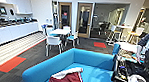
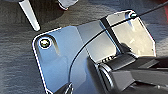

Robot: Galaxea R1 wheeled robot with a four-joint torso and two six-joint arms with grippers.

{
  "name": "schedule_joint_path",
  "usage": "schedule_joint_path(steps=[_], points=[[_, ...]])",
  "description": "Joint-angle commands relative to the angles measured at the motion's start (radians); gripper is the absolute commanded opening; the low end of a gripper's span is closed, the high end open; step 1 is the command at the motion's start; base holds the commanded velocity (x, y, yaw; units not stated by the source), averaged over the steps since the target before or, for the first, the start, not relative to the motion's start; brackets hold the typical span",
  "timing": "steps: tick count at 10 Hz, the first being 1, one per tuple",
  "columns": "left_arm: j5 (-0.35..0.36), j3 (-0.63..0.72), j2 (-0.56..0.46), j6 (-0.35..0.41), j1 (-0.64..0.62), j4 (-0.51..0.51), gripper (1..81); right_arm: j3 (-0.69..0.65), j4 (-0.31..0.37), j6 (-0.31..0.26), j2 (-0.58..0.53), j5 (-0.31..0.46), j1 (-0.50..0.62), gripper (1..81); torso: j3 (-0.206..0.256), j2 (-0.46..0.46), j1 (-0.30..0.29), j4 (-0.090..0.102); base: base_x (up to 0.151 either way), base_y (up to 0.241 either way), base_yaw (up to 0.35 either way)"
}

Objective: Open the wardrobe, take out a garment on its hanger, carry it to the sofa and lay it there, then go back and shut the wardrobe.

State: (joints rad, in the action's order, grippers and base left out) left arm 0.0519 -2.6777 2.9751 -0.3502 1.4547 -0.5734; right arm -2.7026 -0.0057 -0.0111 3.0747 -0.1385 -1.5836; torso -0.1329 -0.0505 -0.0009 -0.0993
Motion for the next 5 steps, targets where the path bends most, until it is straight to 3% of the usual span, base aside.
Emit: schedule_joint_path(steps=[1,5], points=[[-0.041,0.002,-0.01,-0.003,-0.046,-0.013,81.1,0.003,0.003,-0.004,0.009,0.057,0.038,81.1,0.0,0.0,0.001,0.0,0.0,0.0,0.18],[-0.041,0.002,-0.005,0.002,-0.046,-0.014,81.1,0.003,0.003,-0.006,0.011,0.056,0.033,81.1,0.0,0.0,0.001,0.0,0.0,0.0,0.192]])
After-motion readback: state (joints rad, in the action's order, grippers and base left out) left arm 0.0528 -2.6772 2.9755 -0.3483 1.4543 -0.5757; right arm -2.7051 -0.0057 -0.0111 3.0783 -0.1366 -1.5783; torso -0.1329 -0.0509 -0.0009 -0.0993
